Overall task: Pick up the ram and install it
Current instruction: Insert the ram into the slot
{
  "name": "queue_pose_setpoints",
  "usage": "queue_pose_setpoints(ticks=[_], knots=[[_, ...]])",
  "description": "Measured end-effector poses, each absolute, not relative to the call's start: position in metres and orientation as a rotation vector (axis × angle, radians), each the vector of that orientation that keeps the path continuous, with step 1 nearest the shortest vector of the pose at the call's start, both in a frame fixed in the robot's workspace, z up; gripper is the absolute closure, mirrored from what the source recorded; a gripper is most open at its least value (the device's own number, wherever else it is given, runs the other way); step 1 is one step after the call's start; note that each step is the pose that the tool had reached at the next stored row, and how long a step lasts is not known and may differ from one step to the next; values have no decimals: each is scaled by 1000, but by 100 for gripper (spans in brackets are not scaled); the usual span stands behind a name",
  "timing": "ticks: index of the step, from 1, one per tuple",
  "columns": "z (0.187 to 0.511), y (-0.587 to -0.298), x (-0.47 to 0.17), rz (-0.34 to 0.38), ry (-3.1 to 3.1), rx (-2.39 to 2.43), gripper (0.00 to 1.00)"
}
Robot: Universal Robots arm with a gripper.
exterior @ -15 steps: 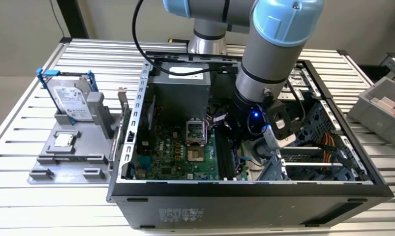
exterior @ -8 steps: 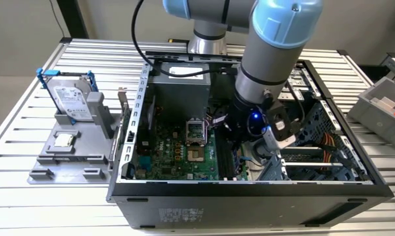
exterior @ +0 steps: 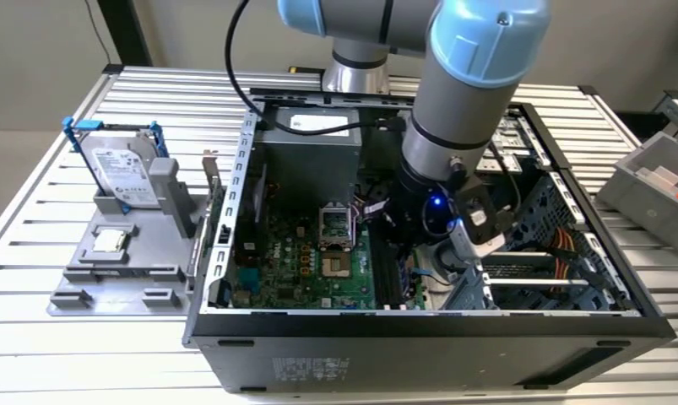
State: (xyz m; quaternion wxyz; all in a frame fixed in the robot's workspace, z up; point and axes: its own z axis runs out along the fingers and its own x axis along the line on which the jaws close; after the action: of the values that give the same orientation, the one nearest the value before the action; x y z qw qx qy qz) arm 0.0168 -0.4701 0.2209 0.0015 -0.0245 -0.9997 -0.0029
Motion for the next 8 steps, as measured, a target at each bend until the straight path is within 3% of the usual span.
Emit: queue_pose_setpoints(ticks=[8], knots=[[219,-470,16,-9,-3138,-77,100]])
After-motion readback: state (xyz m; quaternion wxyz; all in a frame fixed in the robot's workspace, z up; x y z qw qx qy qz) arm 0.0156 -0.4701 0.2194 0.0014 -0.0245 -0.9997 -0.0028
